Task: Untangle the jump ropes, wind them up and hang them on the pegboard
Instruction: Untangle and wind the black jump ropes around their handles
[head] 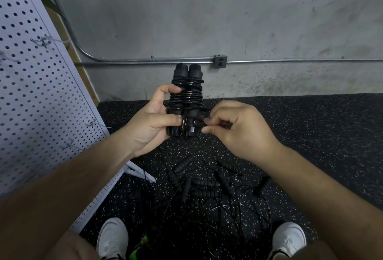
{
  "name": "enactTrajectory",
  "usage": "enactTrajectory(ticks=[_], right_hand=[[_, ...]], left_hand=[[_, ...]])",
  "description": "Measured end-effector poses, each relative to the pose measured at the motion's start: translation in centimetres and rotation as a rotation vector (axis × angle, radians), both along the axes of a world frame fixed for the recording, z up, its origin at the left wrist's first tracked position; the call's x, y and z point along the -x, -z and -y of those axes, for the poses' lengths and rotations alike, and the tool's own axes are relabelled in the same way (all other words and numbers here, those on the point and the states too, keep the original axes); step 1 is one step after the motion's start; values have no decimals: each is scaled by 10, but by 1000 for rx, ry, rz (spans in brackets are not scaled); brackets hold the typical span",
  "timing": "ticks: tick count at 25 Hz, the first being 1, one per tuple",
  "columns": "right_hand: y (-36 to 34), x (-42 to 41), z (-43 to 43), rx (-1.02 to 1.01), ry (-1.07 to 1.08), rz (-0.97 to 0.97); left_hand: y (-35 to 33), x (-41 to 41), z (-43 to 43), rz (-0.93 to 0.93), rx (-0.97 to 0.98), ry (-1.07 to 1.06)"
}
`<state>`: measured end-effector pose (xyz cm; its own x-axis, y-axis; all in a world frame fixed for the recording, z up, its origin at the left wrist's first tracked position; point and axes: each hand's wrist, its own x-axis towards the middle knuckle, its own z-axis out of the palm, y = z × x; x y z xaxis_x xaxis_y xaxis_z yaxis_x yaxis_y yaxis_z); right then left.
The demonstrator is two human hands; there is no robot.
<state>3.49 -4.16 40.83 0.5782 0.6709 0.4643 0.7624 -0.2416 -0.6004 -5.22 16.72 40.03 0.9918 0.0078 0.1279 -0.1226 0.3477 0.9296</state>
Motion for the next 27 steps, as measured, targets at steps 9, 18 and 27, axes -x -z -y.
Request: enactTrajectory(ticks=[9,18,27], right_hand=[[0,12,-9,41,104,-74],[4,15,-15,-155,52,-373],[5,8,-16,-93,-47,-240]], left_hand=[[2,-2,11,-2,-98,-6],[0,0,14,-46,-107,-35],[3,3,17,-118,-165,-69]])
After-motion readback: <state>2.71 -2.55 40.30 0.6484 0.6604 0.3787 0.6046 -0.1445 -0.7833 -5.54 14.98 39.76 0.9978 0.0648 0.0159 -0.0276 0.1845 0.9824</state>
